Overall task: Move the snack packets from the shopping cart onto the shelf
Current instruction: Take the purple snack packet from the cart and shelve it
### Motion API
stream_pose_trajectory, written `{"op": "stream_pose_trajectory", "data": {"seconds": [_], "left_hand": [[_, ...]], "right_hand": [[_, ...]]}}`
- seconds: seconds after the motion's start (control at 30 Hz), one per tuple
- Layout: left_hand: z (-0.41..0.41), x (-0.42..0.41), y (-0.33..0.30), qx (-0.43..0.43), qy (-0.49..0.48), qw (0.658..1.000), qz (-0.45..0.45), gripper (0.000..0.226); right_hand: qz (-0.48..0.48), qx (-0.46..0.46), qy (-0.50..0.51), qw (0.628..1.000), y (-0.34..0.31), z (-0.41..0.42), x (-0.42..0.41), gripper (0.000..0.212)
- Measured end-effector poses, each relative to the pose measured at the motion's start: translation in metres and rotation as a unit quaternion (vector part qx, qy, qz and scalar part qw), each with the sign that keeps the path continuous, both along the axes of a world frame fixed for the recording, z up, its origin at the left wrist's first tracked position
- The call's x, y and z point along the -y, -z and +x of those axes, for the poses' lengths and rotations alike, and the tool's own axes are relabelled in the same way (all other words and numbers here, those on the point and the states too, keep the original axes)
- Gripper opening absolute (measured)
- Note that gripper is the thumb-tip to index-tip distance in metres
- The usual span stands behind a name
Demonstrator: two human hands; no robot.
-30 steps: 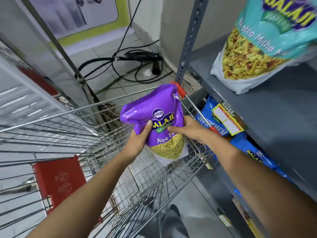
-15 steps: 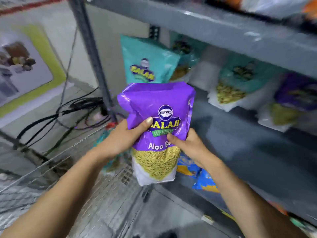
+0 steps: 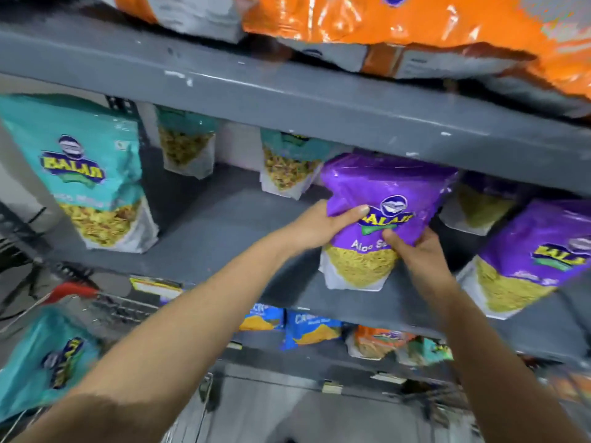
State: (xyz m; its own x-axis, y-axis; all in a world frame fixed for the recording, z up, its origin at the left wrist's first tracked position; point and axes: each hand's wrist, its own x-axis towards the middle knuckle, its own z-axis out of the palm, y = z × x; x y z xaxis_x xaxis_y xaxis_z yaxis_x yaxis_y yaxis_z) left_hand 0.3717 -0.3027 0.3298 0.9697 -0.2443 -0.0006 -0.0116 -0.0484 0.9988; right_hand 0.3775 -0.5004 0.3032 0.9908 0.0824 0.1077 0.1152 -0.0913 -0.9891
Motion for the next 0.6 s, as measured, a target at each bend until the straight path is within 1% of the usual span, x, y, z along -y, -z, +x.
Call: {"op": "stream_pose_trajectory", "data": {"seconds": [0.07, 0.1, 0.17, 0.23, 0.33, 0.4, 0.5, 0.53, 0.6], "left_hand": [[0.017, 0.023, 0.007, -0.002, 0.013, 1.000, 0.006, 0.022], [0.024, 0.034, 0.010, 0.003, 0.015, 1.000, 0.012, 0.020], [0.034, 0.051, 0.016, 0.013, 0.014, 0.999, 0.025, 0.021], [0.042, 0.063, 0.021, 0.015, 0.018, 0.999, 0.029, 0.020], [0.046, 0.073, 0.027, 0.006, 0.015, 1.000, 0.022, 0.012], [0.045, 0.077, 0.027, 0.001, 0.012, 1.000, 0.000, 0.007], [0.034, 0.067, 0.035, -0.010, 0.014, 1.000, -0.014, 0.024], [0.029, 0.060, 0.040, -0.008, -0.001, 1.000, -0.010, 0.032], [0.012, 0.037, 0.053, -0.007, -0.070, 0.997, 0.014, 0.046]], "right_hand": [[-0.012, -0.003, 0.044, 0.999, 0.004, 0.005, 0.023, 0.053], [-0.017, -0.004, 0.062, 0.998, 0.007, 0.008, 0.033, 0.057], [-0.026, -0.002, 0.082, 0.996, 0.015, 0.014, 0.051, 0.048], [-0.038, 0.001, 0.096, 0.995, 0.019, 0.017, 0.062, 0.043], [-0.050, 0.018, 0.124, 0.991, 0.022, 0.016, 0.067, 0.046], [-0.039, 0.045, 0.146, 0.987, 0.022, 0.012, 0.064, 0.055], [-0.018, 0.077, 0.181, 0.980, 0.025, -0.001, 0.052, 0.091], [-0.032, 0.093, 0.188, 0.977, 0.027, -0.008, 0.045, 0.100], [-0.075, 0.132, 0.206, 0.967, 0.034, -0.024, 0.026, 0.105]]}}
